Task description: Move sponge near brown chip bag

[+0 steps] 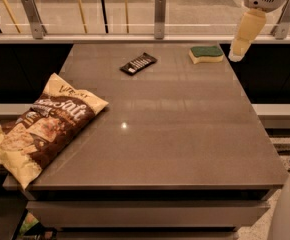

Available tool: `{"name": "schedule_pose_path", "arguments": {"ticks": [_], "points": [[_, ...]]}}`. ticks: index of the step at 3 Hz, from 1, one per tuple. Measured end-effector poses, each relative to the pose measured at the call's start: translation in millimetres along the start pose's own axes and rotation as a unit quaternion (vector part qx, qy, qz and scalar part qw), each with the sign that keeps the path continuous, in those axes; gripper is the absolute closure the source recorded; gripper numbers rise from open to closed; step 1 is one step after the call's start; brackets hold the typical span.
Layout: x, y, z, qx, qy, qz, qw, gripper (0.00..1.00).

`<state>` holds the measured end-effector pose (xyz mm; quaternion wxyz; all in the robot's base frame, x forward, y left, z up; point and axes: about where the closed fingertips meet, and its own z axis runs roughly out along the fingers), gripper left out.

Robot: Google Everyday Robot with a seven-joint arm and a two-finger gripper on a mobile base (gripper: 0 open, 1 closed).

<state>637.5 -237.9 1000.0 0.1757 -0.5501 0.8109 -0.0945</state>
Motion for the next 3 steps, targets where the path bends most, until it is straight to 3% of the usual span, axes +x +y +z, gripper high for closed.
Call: {"name": "schedule_pose_path", "arguments": {"ticks": [2, 3], "points": [[13.2, -11.4, 49.2, -0.009, 0.008, 0.001, 0.9999, 0.00], [14.5, -19.9, 64.6, 0.000, 0.011, -0.001, 0.9999, 0.00]]}}
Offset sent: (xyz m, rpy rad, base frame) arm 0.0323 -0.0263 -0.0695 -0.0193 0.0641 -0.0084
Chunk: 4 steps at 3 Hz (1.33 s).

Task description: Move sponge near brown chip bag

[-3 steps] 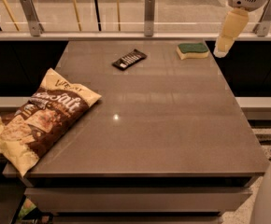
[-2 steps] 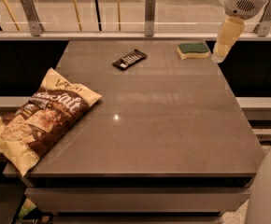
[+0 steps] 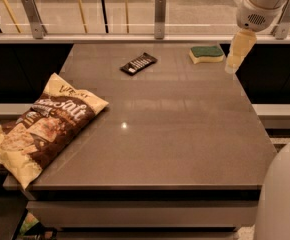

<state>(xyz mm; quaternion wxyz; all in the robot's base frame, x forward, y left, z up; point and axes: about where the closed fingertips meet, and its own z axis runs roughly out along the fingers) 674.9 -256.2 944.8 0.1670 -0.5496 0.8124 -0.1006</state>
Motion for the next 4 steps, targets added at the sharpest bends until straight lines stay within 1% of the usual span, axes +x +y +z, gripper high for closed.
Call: {"name": "schedule_pose_path", "arguments": {"ticks": [1, 2, 3, 4], "points": [[-2.8, -11.8, 7.8, 0.029, -0.011, 0.001, 0.9995, 0.00], [-16.0, -17.6, 26.0, 0.024, -0.022, -0.016, 0.9993, 0.00], [-26.1, -11.8, 47.0, -0.024, -0.018, -0.037, 0.9989, 0.00], [-20.3, -4.3, 44.3, -0.050, -0.008, -0.037, 0.9981, 0.00]]}}
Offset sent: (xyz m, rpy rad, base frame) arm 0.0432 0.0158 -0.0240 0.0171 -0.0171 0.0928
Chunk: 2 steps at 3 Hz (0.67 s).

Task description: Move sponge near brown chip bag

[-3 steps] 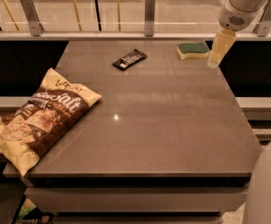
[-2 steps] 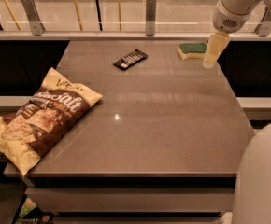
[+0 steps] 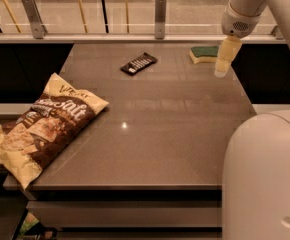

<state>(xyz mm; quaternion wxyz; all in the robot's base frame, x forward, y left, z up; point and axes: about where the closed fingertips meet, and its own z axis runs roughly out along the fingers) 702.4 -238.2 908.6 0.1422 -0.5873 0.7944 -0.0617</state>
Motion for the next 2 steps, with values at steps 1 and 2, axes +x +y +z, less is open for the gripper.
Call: {"name": "schedule_pose_path", "arguments": {"ticks": [1, 2], "points": [[-0.5, -0.6, 1.2, 0.001, 0.000, 0.000, 1.0000, 0.00], [-2.6, -3.2, 7.2, -0.002, -0.003, 0.005, 1.0000, 0.00]]}}
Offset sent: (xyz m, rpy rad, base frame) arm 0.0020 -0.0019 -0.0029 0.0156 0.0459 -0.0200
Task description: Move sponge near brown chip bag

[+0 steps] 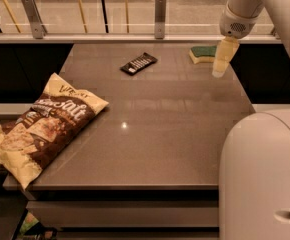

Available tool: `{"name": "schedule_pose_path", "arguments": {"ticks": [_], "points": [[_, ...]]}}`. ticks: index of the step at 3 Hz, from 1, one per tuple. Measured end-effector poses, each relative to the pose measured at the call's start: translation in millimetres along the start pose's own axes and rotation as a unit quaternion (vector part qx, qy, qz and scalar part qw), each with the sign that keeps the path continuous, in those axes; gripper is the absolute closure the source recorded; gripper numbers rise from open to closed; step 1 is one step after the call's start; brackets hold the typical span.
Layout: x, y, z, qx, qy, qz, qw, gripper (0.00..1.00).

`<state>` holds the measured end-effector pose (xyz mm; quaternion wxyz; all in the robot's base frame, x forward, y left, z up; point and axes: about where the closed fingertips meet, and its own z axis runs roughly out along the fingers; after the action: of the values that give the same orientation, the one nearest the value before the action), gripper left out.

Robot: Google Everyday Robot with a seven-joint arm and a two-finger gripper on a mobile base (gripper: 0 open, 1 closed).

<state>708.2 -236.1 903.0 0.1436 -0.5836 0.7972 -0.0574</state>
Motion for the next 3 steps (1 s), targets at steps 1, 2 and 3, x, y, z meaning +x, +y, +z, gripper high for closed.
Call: {"name": "schedule_pose_path", "arguments": {"ticks": [1, 2, 3], "points": [[-1.4, 1.3, 11.3, -0.022, 0.011, 0.018, 0.9995, 0.00], [-1.4, -3.2, 22.4, -0.028, 0.032, 0.040, 0.9983, 0.00], [-2.0, -7.1, 32.4, -0.030, 0.050, 0.051, 0.9970, 0.00]]}}
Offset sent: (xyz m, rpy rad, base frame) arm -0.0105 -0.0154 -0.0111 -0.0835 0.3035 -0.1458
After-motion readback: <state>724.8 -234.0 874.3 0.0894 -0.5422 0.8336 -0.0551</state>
